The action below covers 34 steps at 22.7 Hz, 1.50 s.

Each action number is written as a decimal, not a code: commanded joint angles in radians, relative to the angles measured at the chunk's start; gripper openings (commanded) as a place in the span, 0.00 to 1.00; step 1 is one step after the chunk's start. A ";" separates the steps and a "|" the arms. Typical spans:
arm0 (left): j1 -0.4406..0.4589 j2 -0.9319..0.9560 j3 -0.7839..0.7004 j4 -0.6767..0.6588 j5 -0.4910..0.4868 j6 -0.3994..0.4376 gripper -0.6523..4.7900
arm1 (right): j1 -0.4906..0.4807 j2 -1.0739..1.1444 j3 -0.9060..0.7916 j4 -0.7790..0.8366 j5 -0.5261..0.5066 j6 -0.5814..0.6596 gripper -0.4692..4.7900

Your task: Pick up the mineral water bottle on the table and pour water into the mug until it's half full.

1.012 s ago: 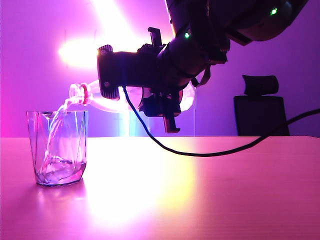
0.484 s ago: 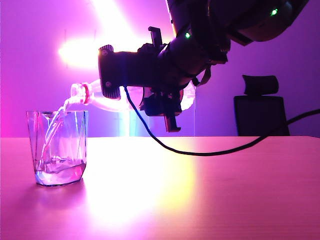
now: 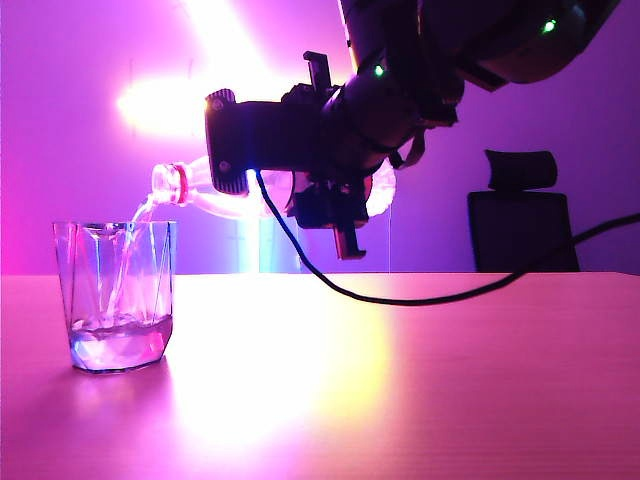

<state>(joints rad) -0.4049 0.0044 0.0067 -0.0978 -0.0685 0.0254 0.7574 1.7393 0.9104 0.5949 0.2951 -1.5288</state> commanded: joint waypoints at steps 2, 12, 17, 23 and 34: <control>-0.001 0.002 0.002 0.006 0.002 -0.003 0.12 | 0.001 -0.009 0.027 0.057 0.002 -0.025 0.57; -0.001 0.002 0.002 0.006 0.002 -0.003 0.12 | 0.001 -0.009 0.035 0.037 0.002 -0.029 0.57; -0.001 0.002 0.002 0.006 0.002 -0.003 0.12 | 0.001 -0.009 0.035 0.037 0.002 -0.045 0.57; -0.001 0.002 0.002 0.006 0.002 -0.003 0.12 | 0.001 -0.009 0.035 0.037 0.002 -0.045 0.57; -0.001 0.002 0.002 0.006 0.002 -0.003 0.12 | 0.001 -0.009 0.035 0.037 0.002 -0.044 0.57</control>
<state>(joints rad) -0.4049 0.0044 0.0067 -0.0978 -0.0685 0.0254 0.7574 1.7390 0.9356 0.5861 0.2951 -1.5730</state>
